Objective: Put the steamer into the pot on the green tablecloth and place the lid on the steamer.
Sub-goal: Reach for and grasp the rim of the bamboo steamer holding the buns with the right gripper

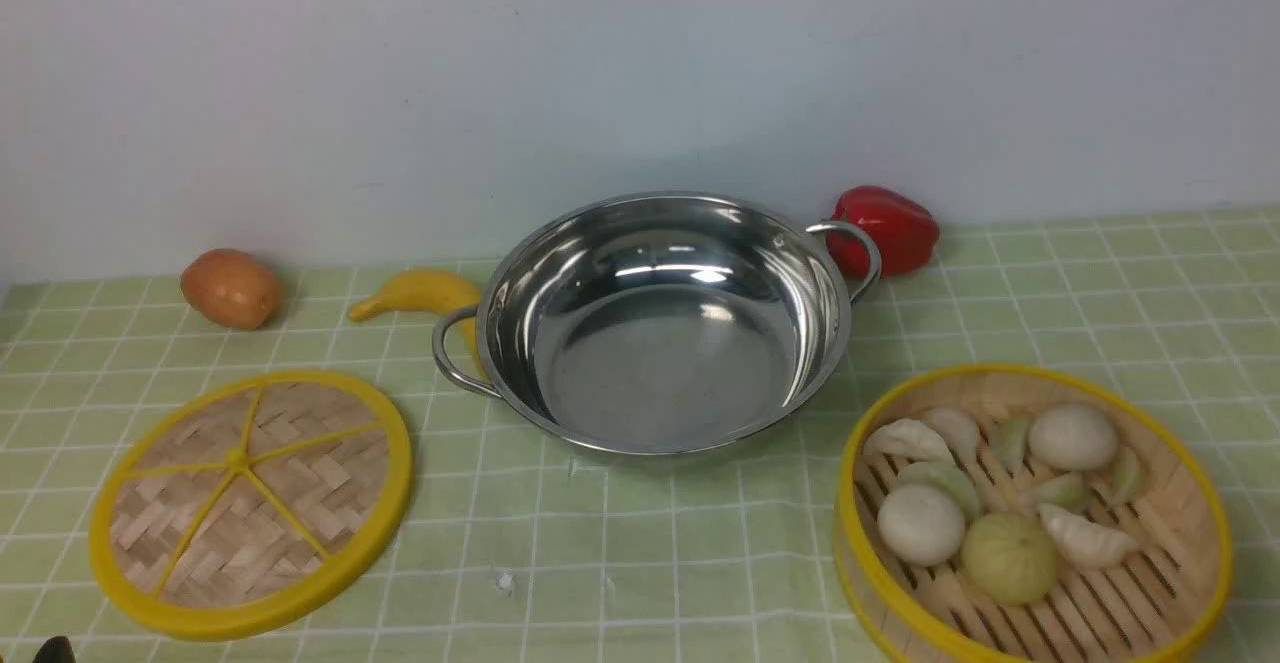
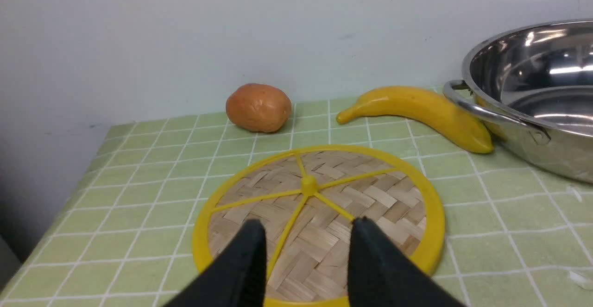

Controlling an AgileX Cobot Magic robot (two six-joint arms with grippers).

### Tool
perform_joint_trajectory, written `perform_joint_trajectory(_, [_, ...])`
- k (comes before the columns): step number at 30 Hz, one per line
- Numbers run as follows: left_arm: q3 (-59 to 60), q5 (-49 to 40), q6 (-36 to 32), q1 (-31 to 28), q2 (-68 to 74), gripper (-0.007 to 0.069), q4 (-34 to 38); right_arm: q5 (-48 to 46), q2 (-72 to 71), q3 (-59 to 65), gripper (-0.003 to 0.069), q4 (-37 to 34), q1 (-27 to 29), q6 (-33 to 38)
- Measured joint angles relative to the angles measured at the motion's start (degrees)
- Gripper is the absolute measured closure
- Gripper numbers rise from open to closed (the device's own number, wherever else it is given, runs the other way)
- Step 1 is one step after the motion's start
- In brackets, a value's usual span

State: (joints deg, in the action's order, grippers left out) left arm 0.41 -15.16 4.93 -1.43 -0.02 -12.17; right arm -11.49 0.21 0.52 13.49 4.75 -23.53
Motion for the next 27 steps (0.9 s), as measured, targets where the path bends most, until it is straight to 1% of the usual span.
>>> perform_joint_trajectory(17, [0.0,0.0,0.0,0.0,0.0,0.0382,0.0,0.0,0.0,0.0,0.0419,0.6,0.0,0.1])
perform_joint_trajectory(20, [0.0,0.0,0.1,0.0,0.0,0.0382,0.0,2.6,0.0,0.0,0.0419,-0.1,0.0,-1.3])
perform_joint_trajectory(22, [0.0,0.8,1.5,0.0,0.0,0.0382,2.1,7.0,0.0,0.0,0.0419,-4.7,0.0,-6.3])
perform_joint_trajectory(23, [0.0,1.1,2.2,0.0,0.0,0.0382,2.6,7.5,0.0,0.0,0.0419,-5.3,0.0,-6.9])
perform_joint_trajectory(24, [0.0,2.5,3.8,0.0,0.0,0.0382,5.5,9.8,0.0,0.0,0.0419,-8.1,0.0,-9.8])
perform_joint_trajectory(25, [0.0,5.2,8.3,0.0,0.0,0.0382,10.8,12.9,0.0,0.0,0.0419,-12.0,0.0,-13.8])
perform_joint_trajectory(27, [0.0,9.3,14.5,0.0,0.0,0.0382,19.3,17.2,0.0,0.0,0.0419,-17.0,0.0,-19.0])
